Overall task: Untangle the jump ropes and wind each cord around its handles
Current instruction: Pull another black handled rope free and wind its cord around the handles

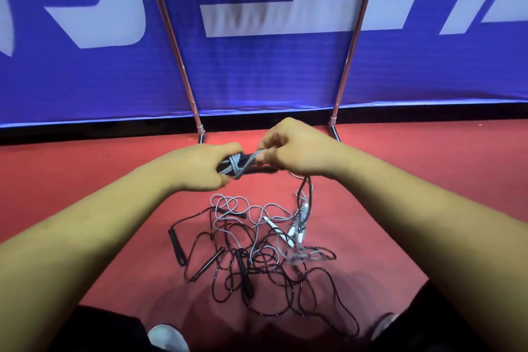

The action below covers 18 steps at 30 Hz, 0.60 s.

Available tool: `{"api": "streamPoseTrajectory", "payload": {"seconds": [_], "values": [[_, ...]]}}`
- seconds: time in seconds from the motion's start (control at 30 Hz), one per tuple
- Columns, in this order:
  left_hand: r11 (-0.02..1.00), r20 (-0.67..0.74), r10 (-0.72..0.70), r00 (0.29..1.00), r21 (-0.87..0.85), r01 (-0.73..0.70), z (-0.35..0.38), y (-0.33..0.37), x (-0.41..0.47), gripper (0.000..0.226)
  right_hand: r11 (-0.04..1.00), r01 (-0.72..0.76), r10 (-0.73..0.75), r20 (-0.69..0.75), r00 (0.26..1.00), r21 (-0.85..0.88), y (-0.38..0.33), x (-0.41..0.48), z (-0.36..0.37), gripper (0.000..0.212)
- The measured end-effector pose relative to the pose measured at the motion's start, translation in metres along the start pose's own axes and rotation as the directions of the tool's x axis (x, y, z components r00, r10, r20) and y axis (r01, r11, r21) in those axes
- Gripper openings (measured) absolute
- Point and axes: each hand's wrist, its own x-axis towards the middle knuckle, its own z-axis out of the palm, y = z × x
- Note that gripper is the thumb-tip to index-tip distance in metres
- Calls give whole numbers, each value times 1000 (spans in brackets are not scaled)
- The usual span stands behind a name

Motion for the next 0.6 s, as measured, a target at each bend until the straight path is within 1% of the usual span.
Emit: {"api": "streamPoseTrajectory", "payload": {"seconds": [0.1,0.2,0.23,0.33,0.47,0.57,0.6], "values": [[997,-11,82,997,-3,-82,2,9,-3,32,1000,0,-1,-37,999,-19,-1,-1,-10,16],[992,-51,116,992,-49,-119,3,14,-4,53,1000,-7,6,-30,1000,-11,1,0,-15,14],[992,-71,116,991,-45,-120,3,15,-5,55,1000,-7,6,-27,1000,-11,2,0,-16,14],[991,-107,122,987,-38,-127,3,17,-5,46,1000,0,0,-19,1000,-16,5,1,-21,14],[972,-15,195,981,-132,-195,1,23,-7,31,1000,16,-16,10,1000,-25,12,1,-29,13],[959,15,240,971,-159,-234,1,27,-9,26,999,47,-46,42,998,-19,18,2,-31,11],[952,11,253,967,-181,-247,1,28,-9,28,999,49,-49,42,998,6,20,3,-30,10]]}}
